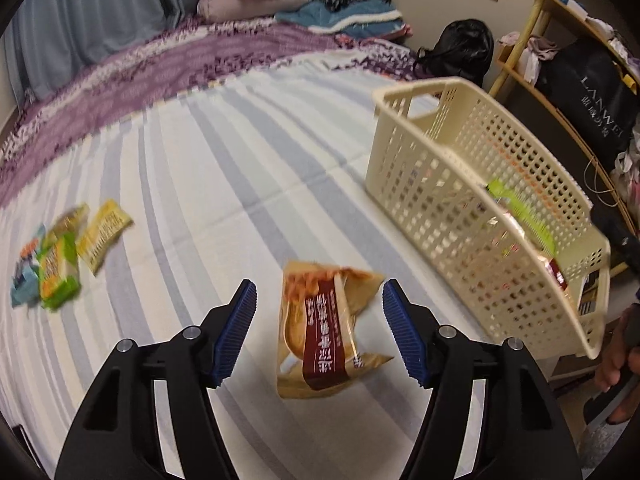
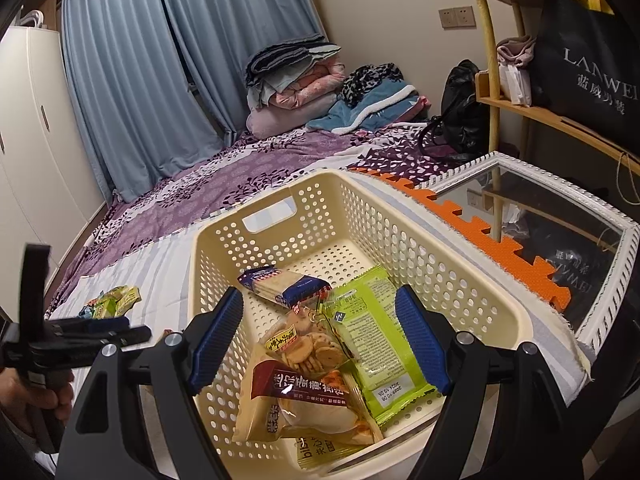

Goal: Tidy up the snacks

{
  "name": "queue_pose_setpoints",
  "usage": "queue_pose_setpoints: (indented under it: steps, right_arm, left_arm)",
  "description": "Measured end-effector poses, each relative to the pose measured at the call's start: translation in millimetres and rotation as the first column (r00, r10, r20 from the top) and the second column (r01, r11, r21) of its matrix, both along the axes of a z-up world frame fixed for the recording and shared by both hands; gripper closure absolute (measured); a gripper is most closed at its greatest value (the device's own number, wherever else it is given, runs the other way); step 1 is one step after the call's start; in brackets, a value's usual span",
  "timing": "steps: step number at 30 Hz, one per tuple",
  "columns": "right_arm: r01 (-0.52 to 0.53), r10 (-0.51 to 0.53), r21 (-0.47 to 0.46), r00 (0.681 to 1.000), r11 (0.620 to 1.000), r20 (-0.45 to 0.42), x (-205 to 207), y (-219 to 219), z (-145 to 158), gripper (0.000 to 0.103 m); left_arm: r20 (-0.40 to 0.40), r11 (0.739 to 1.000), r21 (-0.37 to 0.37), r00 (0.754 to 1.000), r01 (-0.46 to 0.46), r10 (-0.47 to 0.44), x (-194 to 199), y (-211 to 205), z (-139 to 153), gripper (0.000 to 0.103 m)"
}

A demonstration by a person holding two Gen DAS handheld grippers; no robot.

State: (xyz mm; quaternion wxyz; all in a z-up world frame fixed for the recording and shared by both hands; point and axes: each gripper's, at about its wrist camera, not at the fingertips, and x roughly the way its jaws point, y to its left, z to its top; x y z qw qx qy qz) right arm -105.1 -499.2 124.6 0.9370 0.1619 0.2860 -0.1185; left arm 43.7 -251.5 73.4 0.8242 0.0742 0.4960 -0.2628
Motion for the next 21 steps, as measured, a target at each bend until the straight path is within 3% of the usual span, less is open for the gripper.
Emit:
queue_pose_setpoints:
  steps: [13, 19, 21]
  right_arm:
    - [0.004, -0.004, 0.008, 1.000, 1.000, -0.010, -0.4, -3.8, -4.7, 0.025]
    - [0.009, -0.009, 0.011, 1.000, 1.000, -0.008, -1.0, -5.1, -5.7, 0.025]
    - [0.014, -0.014, 0.012, 1.000, 1.000, -0.006, -1.8, -6.6, -6.3, 0.025]
  left_arm:
    - [-0.109, 1.000, 0.003, 0.994, -0.008, 0.008, 5.4, -0.9, -48.1, 0.037]
    - [-0.089, 1.000, -0.008, 0.996, 0.019, -0.019, 0.2, -6.5, -44.0, 0.057]
    - [-0.083, 1.000, -0.010, 0.996, 0.017, -0.017, -2.4, -6.6, -38.8, 0.059]
